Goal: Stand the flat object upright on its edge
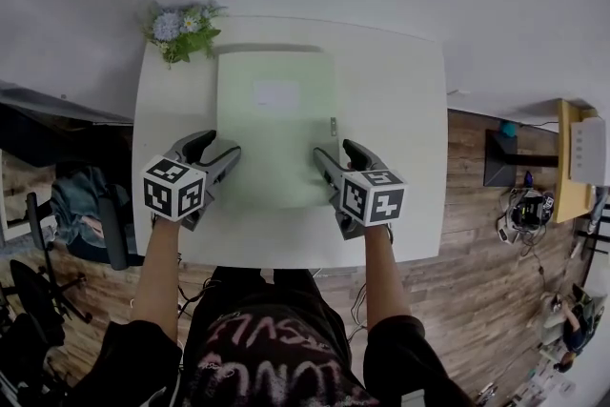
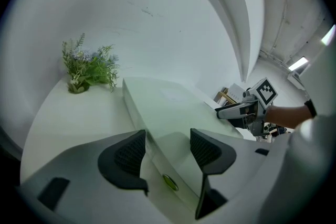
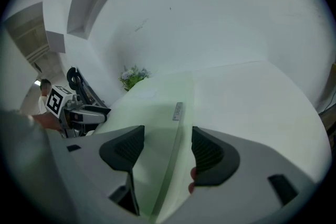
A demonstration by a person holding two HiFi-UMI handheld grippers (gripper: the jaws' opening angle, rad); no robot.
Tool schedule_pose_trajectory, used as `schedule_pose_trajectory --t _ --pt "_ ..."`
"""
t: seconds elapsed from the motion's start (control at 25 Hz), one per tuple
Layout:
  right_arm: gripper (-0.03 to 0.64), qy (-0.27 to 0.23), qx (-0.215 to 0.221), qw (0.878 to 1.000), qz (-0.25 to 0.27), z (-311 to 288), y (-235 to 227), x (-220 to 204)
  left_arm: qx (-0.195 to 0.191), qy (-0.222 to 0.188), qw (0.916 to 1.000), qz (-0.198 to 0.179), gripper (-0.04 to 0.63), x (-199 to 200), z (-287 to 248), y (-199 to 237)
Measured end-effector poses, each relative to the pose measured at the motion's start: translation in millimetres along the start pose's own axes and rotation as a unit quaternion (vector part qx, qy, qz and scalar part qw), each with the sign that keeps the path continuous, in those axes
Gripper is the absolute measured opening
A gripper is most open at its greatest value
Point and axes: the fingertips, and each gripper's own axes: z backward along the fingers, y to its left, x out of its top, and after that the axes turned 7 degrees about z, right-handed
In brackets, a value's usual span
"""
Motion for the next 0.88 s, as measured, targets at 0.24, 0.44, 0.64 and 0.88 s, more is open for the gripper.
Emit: schedule_pose_trajectory --t 0.24,0.44,0.64,0.88 --pt "0.268 0.019 0.008 1.0 -0.023 -5.0 2.1 -2.9 -0.009 0.008 0.9998 0.018 0.277 -3.1 -2.7 2.5" --pt "0.263 0.028 0.0 0.999 -0.015 -5.5 2.7 -2.6 -0.008 0.011 0.9998 0.017 0.276 -2.6 -2.8 2.5" --pt "0.256 0.027 -0.016 0.999 0.007 -5.0 4.0 0.3 0.001 0.004 1.0 -0.002 0.272 -0.5 -2.4 0.8" --pt "0.253 0.003 -0.027 0.999 0.02 3.4 4.5 1.3 0.006 -0.009 0.9995 -0.028 0.267 4.0 -0.8 -6.3"
